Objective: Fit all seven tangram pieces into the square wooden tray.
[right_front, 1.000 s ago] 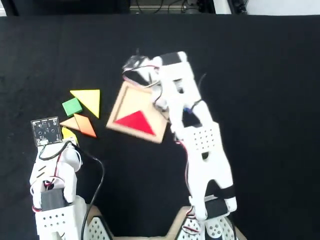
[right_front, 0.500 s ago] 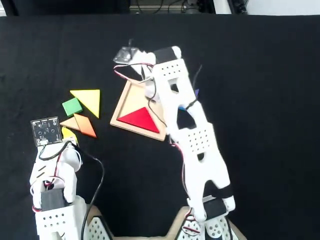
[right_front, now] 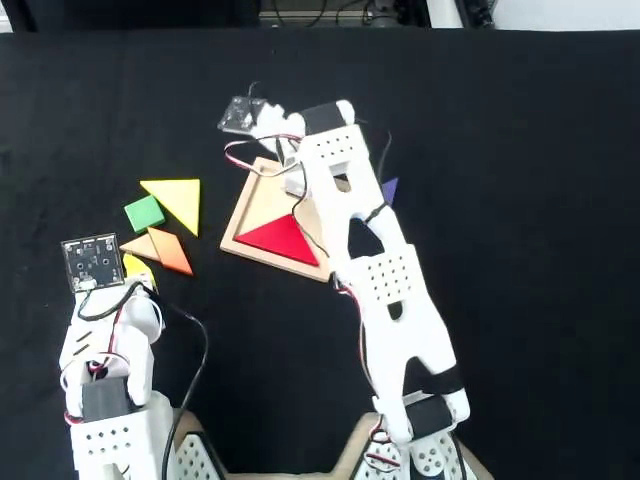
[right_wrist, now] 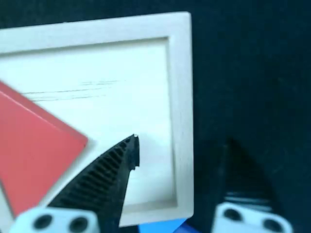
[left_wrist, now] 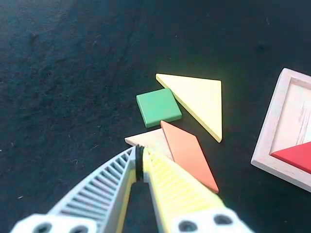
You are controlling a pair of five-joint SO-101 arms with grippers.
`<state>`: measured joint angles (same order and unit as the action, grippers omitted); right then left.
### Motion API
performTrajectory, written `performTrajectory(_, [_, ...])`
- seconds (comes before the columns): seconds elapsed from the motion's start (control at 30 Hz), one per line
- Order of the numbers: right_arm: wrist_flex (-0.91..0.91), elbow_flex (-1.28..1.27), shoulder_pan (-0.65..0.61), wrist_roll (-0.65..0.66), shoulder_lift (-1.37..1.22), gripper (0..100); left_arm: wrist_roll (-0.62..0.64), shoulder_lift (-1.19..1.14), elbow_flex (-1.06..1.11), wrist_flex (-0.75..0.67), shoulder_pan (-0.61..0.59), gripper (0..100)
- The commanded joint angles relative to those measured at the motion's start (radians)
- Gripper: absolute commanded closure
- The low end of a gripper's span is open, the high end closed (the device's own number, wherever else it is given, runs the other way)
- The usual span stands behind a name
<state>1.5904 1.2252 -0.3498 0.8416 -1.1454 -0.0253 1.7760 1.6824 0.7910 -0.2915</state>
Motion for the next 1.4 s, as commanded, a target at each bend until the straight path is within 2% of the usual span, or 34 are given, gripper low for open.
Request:
performTrajectory(0.0, [-0.057,0.05,-0.006,0.049,0.015,79.2,0.011,0.009,-0.004,-0.021,-0.013,97])
performTrajectory(0.33, [-0.129,0.041,0.009,0.052,0.008,79.3,0.011,0.009,-0.004,-0.021,-0.013,97])
performTrajectory(0.97, [-0.141,0.044,0.008,0.054,-0.062,79.8,0.011,0.009,-0.004,-0.02,-0.013,97])
performTrajectory(1.07, [-0.14,0.035,0.003,0.057,-0.065,84.3,0.011,0.009,-0.004,-0.02,-0.013,97])
performTrajectory(1.17, [-0.117,0.035,-0.014,0.124,-0.065,90.8,0.011,0.009,-0.004,-0.02,-0.013,97])
performTrajectory(1.37, [-0.054,0.044,-0.077,0.158,-0.059,91.7,0.011,0.009,-0.004,-0.02,-0.013,97])
